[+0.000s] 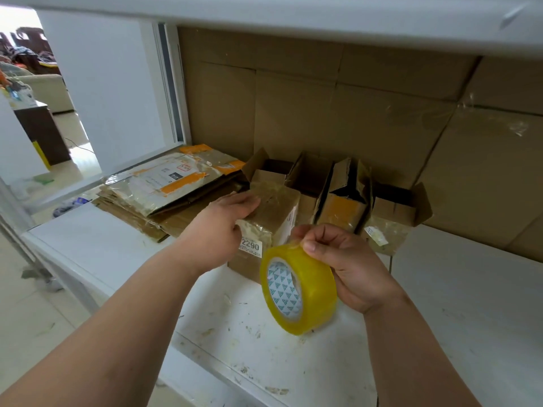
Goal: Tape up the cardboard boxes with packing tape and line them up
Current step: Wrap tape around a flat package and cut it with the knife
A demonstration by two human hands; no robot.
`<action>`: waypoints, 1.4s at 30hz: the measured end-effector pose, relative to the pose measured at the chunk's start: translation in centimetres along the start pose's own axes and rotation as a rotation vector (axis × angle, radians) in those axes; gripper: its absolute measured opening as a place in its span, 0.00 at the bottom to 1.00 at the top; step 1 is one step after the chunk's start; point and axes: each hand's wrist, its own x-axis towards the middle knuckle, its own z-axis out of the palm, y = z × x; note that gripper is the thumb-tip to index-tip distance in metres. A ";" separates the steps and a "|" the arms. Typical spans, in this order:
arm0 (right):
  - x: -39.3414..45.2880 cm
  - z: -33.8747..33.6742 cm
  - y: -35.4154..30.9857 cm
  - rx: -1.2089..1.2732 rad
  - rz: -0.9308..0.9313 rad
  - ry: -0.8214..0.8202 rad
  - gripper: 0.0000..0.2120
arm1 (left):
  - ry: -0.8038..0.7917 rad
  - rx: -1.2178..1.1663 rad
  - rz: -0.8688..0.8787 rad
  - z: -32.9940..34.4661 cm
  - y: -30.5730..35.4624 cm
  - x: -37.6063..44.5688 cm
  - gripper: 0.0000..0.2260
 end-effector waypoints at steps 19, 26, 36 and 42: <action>-0.9 -0.3 -0.5 -0.110 -0.041 0.044 0.04 | -0.026 -0.071 0.025 1.7 6.2 -2.2 0.07; -1.4 -0.5 0.4 -0.118 -0.029 0.061 0.17 | 0.103 0.027 -0.023 2.0 6.1 -2.6 0.08; -3.3 -1.8 1.8 -0.214 0.037 -0.297 0.28 | 0.334 -0.132 -0.173 0.4 4.6 -4.2 0.09; -3.5 -0.7 1.1 -0.146 -0.007 -0.283 0.43 | 0.345 -0.331 -0.285 -0.4 3.5 -5.5 0.09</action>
